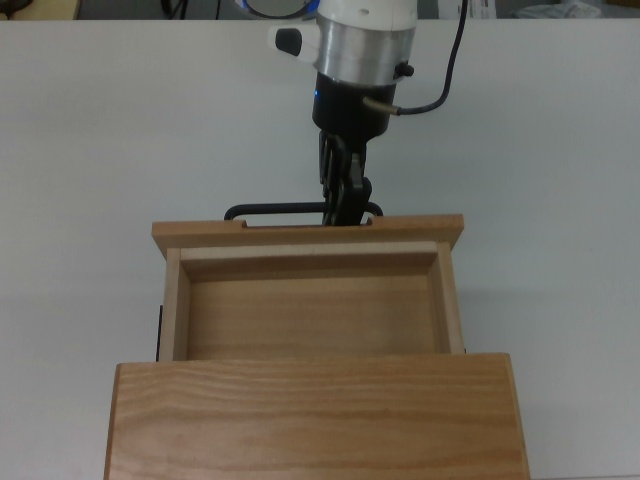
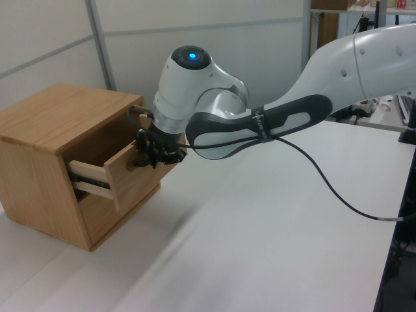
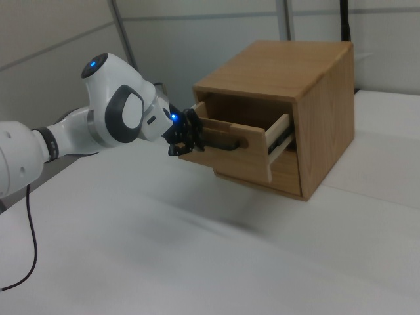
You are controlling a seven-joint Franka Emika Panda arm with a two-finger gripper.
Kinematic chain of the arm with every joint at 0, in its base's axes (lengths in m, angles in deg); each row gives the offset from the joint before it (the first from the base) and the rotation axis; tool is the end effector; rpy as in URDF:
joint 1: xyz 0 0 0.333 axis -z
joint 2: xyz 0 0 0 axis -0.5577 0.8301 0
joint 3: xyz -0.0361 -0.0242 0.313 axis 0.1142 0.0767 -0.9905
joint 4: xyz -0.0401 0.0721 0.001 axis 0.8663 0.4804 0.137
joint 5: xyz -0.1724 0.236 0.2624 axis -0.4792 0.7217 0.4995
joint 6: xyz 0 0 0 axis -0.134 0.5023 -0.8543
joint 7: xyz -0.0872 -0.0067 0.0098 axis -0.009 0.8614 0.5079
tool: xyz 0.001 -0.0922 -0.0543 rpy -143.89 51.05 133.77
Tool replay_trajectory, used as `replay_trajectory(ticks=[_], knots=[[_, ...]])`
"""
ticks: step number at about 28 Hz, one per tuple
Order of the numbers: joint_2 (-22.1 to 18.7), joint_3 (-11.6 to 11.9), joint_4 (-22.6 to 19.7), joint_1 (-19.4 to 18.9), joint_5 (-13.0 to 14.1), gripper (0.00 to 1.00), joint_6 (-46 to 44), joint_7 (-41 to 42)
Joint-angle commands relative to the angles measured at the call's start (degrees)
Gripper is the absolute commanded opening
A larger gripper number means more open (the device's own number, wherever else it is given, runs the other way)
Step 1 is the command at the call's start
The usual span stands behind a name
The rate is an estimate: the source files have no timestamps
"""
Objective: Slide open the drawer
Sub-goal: 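Pull the handle outward, sliding the upper drawer out of the cabinet, then open the gripper to release the drawer handle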
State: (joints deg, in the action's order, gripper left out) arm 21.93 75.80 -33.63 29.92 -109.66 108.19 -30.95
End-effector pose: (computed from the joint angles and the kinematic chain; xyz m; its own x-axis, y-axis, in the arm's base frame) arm 0.6603 0.1420 0.5296 0.1341 -0.9739 0.1831 -0.8394 -0.2099 -0.5013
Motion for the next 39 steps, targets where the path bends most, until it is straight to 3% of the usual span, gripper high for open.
replay_trajectory(ticks=[1, 21, 29, 38, 39], knots=[[-8.48, -0.49, -6.61, 0.55, 0.00, 0.00, -1.41, 0.83], [-17.71, -0.40, -17.69, -0.24, 1.23, 0.00, -2.82, 2.33], [-20.70, -0.40, -21.21, -0.94, 4.39, 0.00, -7.12, 3.20], [-22.63, -0.31, -22.00, -2.18, 6.59, 0.00, -10.73, 4.17], [-22.72, -0.31, -22.00, -2.26, 6.68, 0.09, -10.81, 4.52]])
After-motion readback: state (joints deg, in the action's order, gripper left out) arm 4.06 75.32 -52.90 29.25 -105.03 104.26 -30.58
